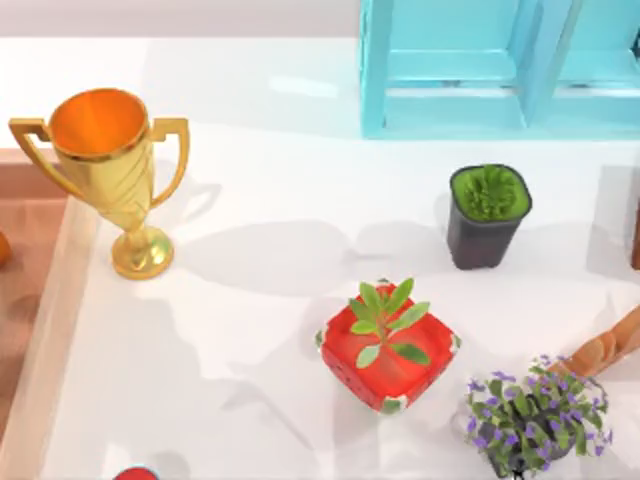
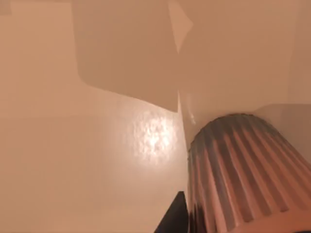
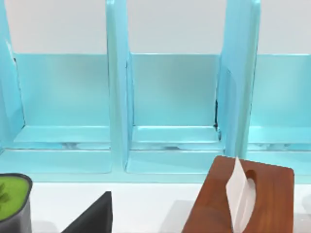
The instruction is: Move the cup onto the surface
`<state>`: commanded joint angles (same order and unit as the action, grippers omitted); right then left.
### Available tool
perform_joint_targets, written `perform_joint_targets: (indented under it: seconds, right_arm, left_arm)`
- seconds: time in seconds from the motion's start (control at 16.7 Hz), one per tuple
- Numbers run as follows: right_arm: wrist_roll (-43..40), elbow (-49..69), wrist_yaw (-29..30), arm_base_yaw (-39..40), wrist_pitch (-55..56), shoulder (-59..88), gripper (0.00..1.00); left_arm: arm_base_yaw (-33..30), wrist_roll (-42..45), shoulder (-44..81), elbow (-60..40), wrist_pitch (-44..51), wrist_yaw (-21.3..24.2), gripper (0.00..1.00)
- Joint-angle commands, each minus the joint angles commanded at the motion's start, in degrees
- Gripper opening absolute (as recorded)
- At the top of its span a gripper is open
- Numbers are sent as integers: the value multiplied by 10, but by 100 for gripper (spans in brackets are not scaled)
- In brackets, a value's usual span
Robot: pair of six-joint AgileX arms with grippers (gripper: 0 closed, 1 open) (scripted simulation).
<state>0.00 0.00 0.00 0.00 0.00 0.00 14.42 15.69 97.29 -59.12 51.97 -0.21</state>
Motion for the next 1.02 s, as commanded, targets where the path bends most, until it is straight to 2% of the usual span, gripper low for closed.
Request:
perform_joint_targets:
  seconds: [0.3, 0.6, 0.78, 1.02]
  right_arm:
    - [0, 0, 0, 0, 0, 0, 100]
    - [0, 0, 0, 0, 0, 0, 100]
    - [0, 0, 0, 0, 0, 0, 100]
    - [0, 0, 0, 0, 0, 0, 100]
  left_arm:
    - [1, -5, -3, -6, -1, 0, 0]
    - [-11, -73, -21, -70, 17, -5, 0]
    - [-54, -128, -39, -114, 68, -7, 0]
    - [-149, -184, -60, -151, 173, -4, 0]
